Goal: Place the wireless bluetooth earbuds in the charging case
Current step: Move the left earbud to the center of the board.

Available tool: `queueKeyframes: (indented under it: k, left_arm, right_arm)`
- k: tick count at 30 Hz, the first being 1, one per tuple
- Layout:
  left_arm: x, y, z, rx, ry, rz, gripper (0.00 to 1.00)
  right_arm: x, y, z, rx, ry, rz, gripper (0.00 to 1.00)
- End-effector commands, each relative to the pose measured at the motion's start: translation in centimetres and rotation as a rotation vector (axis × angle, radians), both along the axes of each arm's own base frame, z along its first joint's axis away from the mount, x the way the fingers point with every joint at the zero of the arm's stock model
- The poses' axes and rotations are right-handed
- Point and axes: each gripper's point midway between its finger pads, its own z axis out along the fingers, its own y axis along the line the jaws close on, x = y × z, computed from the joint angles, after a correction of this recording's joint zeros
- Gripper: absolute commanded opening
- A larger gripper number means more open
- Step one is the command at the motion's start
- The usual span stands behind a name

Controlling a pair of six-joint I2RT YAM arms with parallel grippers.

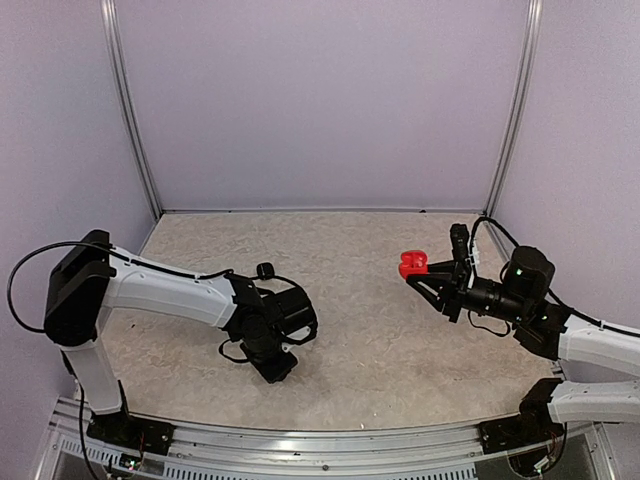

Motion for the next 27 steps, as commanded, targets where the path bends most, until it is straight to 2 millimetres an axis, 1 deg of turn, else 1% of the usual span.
queueKeyframes:
  k: [1, 6, 12, 20, 27]
  left_arm:
    - [0.6, 0.6, 0.8, 0.064, -0.011, 0.006, 0.32]
    - [1.6, -0.2, 1.3, 0.082, -0.035, -0.015, 0.32]
    - [1.1, -1.2, 1.0, 0.092, -0.03, -0.065, 0.32]
    - [1.0, -0.9, 0.3, 0.118, -0.021, -0.062, 0.31]
    - [1.2, -1.0, 0.2, 0.119, -0.03, -0.064, 0.26]
  right_arm:
    - [0.2, -0.1, 1.9, 0.031, -0.042, 0.001, 0.0]
    - [0.1, -0.2, 1.8, 0.03, -0.042, -0.004, 0.0]
    - [0.1, -0.3, 1.7, 0.023, -0.043, -0.008, 0.0]
    - [0.0, -0.3, 1.7, 0.023, -0.043, -0.005, 0.0]
    - [0.0, -0.3, 1.7, 0.023, -0.042, -0.006, 0.0]
